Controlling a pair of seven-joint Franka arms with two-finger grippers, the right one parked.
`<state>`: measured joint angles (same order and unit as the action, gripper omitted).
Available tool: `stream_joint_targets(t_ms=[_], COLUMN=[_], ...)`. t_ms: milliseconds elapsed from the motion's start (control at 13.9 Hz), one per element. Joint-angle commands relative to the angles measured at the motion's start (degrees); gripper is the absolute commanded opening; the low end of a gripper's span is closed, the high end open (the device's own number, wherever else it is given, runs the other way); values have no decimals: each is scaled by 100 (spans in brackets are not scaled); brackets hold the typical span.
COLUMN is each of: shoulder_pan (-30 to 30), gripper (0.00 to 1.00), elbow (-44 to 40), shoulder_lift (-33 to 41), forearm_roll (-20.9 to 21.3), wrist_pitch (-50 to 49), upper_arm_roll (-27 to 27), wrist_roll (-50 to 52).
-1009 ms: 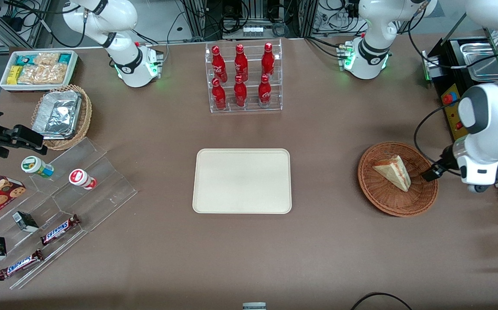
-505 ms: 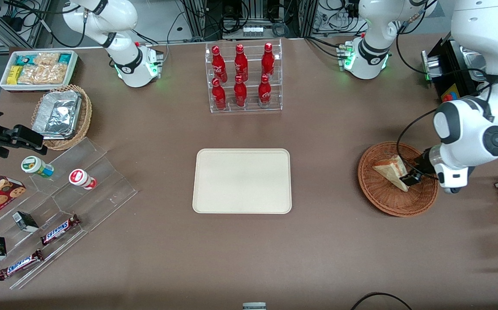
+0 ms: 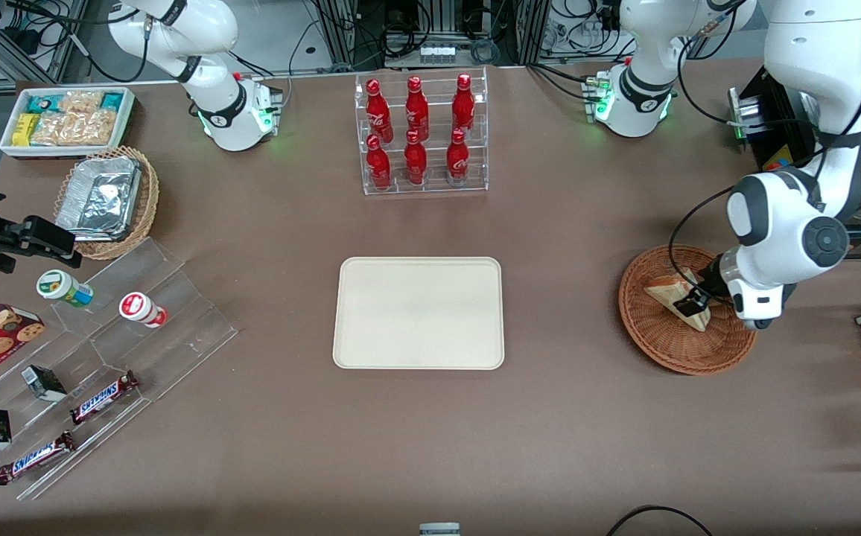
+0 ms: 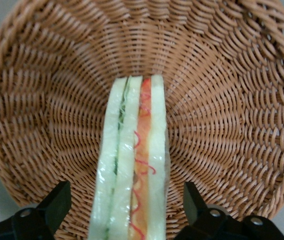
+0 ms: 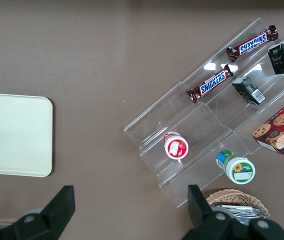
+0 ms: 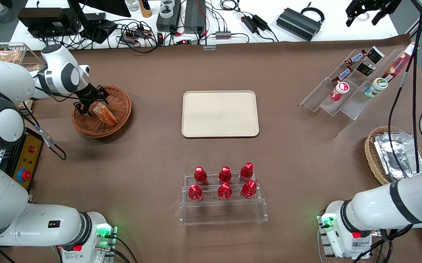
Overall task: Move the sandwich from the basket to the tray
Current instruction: 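Lower the open left gripper onto the sandwich in the basket, then close the left gripper on the sandwich and lift it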
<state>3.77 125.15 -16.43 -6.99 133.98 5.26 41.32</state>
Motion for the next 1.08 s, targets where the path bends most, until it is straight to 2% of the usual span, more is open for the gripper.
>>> stream_joint_targets(t_ms=[0, 72, 216, 288, 649, 865, 1009], shoulder_pan=[281, 291, 282, 273, 439, 1316, 2001], gripper=[70, 50, 33, 29, 26, 26, 24], elbow=[123, 123, 115, 106, -262, -841, -1193], shoulder_lift=[-62, -62, -18, 25, 763, 826, 555], forearm_roll=[-58, -14, 4, 13, 250, 881, 1006], wrist_pitch=[199, 181, 155, 137, -993, -1934, -2078], upper_arm_roll=[46, 46, 54, 54, 11, 2, 2], wrist_roll=[201, 192, 149, 122, 131, 122, 139])
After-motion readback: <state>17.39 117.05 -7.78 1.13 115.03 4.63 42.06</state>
